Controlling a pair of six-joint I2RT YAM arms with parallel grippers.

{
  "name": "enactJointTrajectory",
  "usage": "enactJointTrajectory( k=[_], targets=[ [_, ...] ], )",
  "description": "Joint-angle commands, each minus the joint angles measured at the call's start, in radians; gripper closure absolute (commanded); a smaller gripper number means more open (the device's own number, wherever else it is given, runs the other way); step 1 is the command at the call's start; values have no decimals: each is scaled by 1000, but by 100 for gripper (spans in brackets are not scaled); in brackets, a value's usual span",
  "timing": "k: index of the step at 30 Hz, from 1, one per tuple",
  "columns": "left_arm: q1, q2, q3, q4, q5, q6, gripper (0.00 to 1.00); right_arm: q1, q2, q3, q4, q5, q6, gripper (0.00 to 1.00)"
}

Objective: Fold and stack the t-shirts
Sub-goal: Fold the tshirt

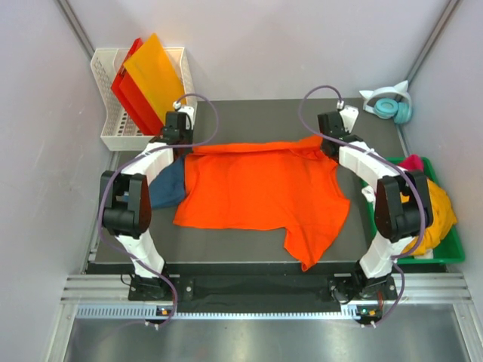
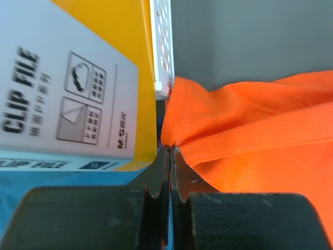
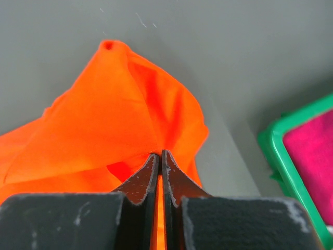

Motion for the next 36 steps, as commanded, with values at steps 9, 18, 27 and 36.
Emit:
enactJointTrajectory(
  k=[9, 18, 27, 36],
  targets=[
    [0, -42, -60, 13, -30, -16, 100, -10, -89, -93, -87, 61, 112, 100],
    [0, -42, -93, 16, -44, -22, 100, -28, -96, -139, -176, 46, 164, 100],
    [0, -94, -130, -2, -53, -51, 100, -39, -142, -192, -214, 40, 175, 100],
    [0, -91, -147, 7, -58, -48, 100, -47, -133, -198, -199, 15, 160, 100]
  ],
)
